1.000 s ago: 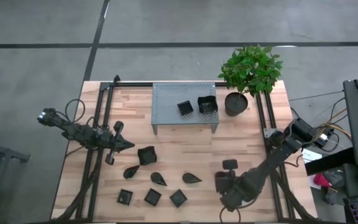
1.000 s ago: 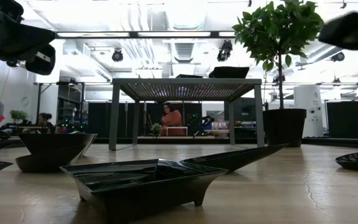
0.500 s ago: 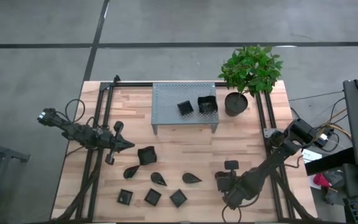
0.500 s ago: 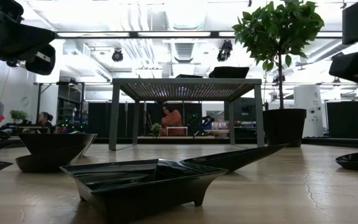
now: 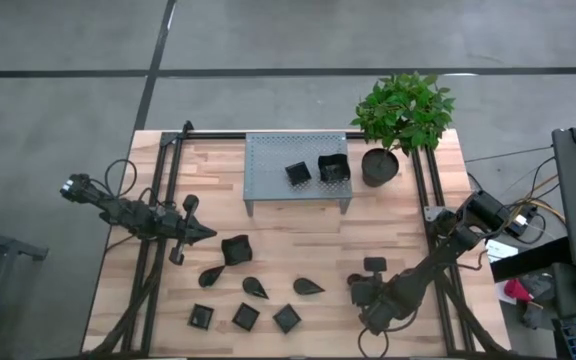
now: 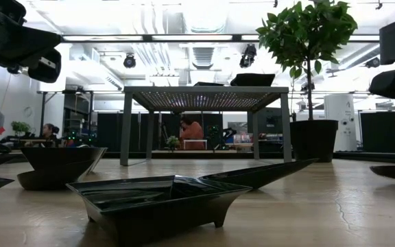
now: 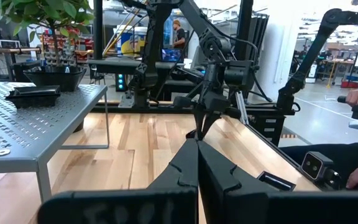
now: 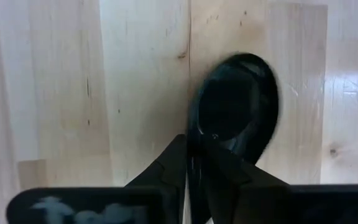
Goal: Pick & Place Mini shaped plates
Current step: Put the black drop-shaped plate on the shelf
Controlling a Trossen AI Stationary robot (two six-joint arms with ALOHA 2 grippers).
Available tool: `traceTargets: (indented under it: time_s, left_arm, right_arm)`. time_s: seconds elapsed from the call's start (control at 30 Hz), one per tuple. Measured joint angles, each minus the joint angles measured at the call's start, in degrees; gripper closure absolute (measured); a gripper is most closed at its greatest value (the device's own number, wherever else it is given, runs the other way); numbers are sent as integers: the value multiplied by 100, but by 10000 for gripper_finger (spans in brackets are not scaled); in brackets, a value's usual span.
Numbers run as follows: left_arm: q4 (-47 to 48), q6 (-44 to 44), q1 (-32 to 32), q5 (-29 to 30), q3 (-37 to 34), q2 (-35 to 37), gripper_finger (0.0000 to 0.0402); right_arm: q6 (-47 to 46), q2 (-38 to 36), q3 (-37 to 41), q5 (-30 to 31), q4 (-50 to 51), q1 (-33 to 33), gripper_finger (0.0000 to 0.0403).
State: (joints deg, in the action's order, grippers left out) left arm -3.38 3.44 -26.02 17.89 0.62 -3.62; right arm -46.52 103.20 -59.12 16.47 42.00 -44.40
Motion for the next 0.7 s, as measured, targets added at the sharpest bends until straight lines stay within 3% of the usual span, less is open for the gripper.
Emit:
traceTargets:
  time_s: [0.37,0.7]
  left_arm:
    - [0,0,0,-1,0,0,401]
    - [0,0,0,0,0,0,401]
  right_arm:
    - [346,-2,-330,55,-18,2,394]
    - [1434,-2,-1146,1112,209,15,394]
